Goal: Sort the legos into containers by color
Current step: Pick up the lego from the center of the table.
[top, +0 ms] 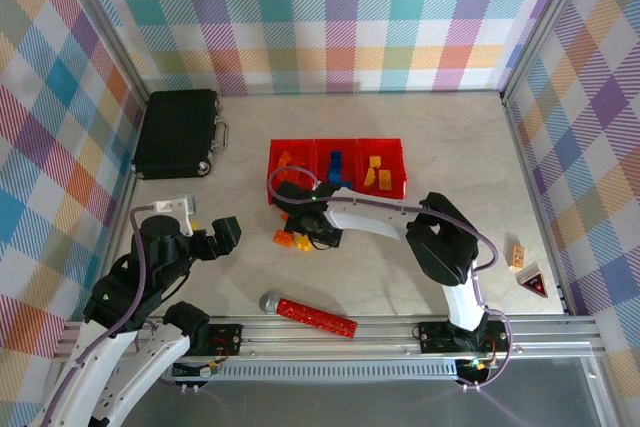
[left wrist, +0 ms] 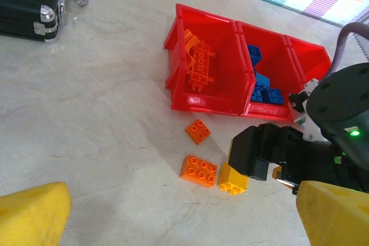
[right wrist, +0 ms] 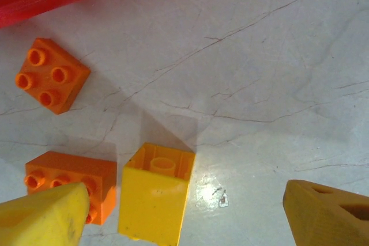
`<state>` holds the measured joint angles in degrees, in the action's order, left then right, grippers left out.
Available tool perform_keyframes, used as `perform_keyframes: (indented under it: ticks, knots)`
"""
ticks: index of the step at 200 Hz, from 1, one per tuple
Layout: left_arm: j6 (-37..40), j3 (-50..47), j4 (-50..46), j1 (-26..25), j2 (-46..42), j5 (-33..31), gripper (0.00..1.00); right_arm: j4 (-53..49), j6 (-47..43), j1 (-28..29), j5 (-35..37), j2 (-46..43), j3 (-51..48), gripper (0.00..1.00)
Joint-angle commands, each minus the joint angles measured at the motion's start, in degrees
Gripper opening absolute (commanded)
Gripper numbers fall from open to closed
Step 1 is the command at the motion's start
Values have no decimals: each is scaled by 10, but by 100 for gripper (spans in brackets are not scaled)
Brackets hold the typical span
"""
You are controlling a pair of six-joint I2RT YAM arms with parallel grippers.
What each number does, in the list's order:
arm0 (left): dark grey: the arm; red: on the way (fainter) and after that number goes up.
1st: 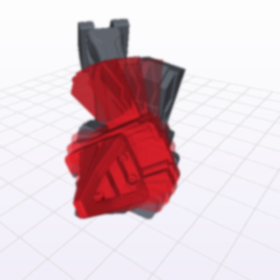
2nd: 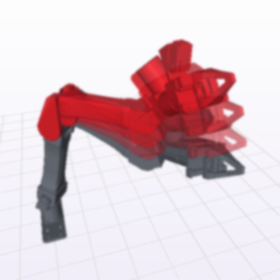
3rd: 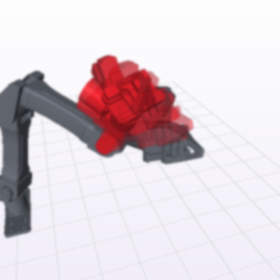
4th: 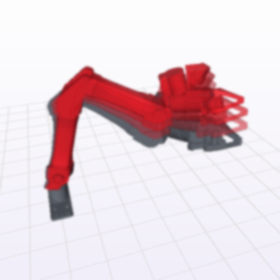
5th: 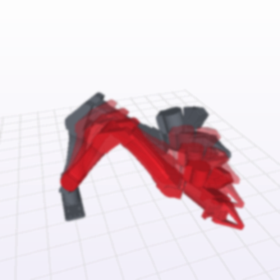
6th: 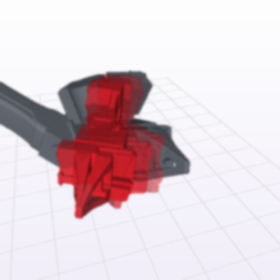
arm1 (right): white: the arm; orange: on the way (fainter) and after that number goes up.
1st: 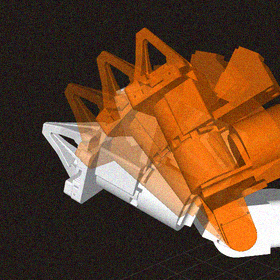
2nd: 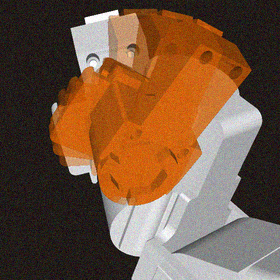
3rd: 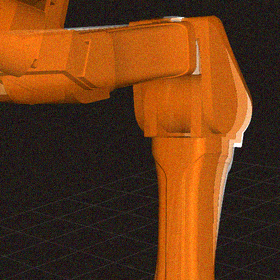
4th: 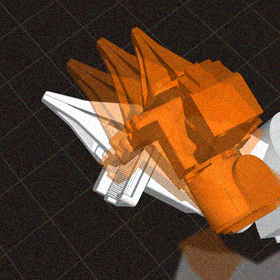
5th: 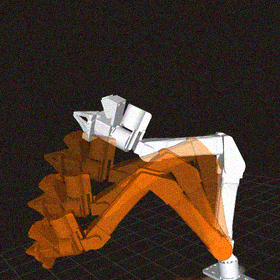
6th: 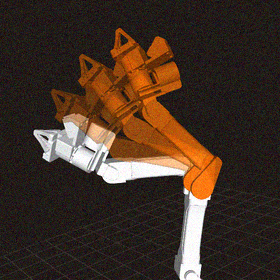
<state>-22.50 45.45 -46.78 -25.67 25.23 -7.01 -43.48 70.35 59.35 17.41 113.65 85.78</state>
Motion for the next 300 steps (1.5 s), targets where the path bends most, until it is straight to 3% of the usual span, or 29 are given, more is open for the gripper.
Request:
perform_keyframes:
  ticks: [1, 75, 167, 206, 239, 275, 300]
  knots:
    - [-3, -7, -10, 4, -7, -6, 99, -23, 22, 6, 7, 23, 24, 87]
    - [-3, -6, -12, 4, -1, -22, 100, -16, 28, 17, 5, 61, 40, 84]
    - [-3, -6, -11, 3, 17, -14, 100, 1, 12, 19, 21, 59, 8, 61]
    - [-4, -7, -11, 3, 17, -16, 100, -6, 5, 19, 30, 61, 2, 57]
    - [-6, -6, -12, 3, 17, -15, 100, -12, -4, 19, 48, 55, -4, 49]
    - [-8, -7, -13, 1, 15, -19, 99, -19, -9, 18, 67, 46, -10, 27]
    - [-8, -7, -14, -1, 17, -22, 100, -23, -14, 17, 80, 36, -13, 22]
